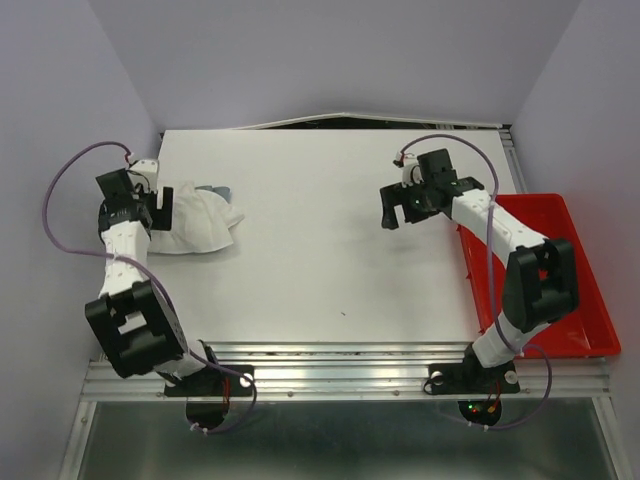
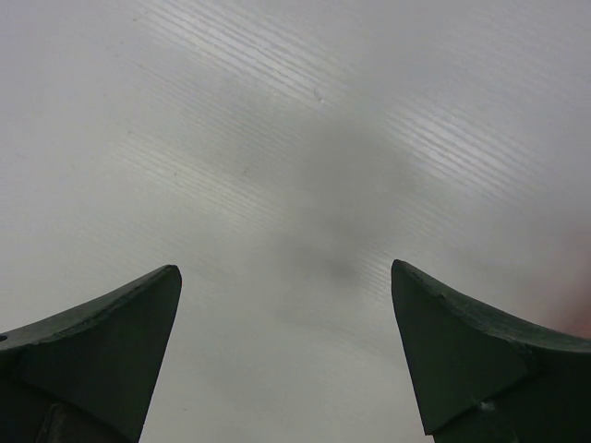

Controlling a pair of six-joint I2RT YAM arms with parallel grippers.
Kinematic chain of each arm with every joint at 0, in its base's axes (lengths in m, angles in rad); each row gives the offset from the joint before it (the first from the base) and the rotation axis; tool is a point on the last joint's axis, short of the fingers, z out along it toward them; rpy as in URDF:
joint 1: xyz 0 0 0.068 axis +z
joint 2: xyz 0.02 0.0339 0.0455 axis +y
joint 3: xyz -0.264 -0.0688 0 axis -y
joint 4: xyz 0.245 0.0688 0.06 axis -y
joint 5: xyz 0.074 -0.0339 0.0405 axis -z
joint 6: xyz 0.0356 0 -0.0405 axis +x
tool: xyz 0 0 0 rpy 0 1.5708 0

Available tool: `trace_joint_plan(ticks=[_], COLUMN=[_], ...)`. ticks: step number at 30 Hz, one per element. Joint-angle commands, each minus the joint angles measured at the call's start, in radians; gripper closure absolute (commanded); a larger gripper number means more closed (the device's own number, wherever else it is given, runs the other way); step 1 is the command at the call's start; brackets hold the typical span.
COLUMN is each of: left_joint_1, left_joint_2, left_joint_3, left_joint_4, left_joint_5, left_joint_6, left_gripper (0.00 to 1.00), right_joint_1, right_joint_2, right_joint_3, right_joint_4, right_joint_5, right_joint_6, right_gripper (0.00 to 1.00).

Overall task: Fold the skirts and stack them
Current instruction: Neatly place the folded skirt to the corner

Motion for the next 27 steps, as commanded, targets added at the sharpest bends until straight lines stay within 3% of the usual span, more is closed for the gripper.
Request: trace_joint_plan(ticks=[1,3,6,7,10,14,18,24,27], left_joint_1=[-0.013,-0.015,-0.033,-0.089,-0.236,-0.498,-0.632,-0.731,-0.752], left_joint_2=[-0.247,-0.309,-0.277,-0.263,-0.243,-0.236,-0.173,-0.182,-0.189], left_joint_3=[0.023,0.093,0.238,0.319,0.367,0.269,0.165,-0.091,-0.118], left_joint_4=[0.035,0.032,-0.121,-0.164,-0.186,-0.089,-0.057,0.061,0.073], left_joint_5=[0.073,0.116,0.283,0.277,0.204,0.127,0.098,0.085,0.07], left_joint_6=[0.017,-0.092,-0.096,-0.123,-0.108,-0.129,-0.189,-0.22,-0.222], left_gripper=[0.02,0.02,0.02,0.02,0.02,0.02,0.02,0.02,0.02], right_joint_1=[-0.045,-0.062,-0.092,-0.101,-0.101,-0.112,-0.121,-0.121,-0.121], right_joint_2=[-0.11,-0.129,-0.167,-0.18,-0.23,-0.301,-0.351,-0.351,-0.351], right_joint_3=[0.014,0.02,0.02,0.004,-0.036,-0.147,-0.234,-0.329,-0.331], right_joint_4=[-0.014,-0.025,-0.039,-0.039,-0.037,-0.028,0.013,0.073,0.073], right_joint_5=[-0.01,-0.019,-0.039,-0.043,-0.054,-0.046,-0.066,-0.102,-0.119], right_joint_6=[-0.001,0.007,0.016,0.022,0.033,0.029,0.039,0.029,0.03], right_gripper=[0.0,0.0,0.0,0.0,0.0,0.0,0.0,0.0,0.0])
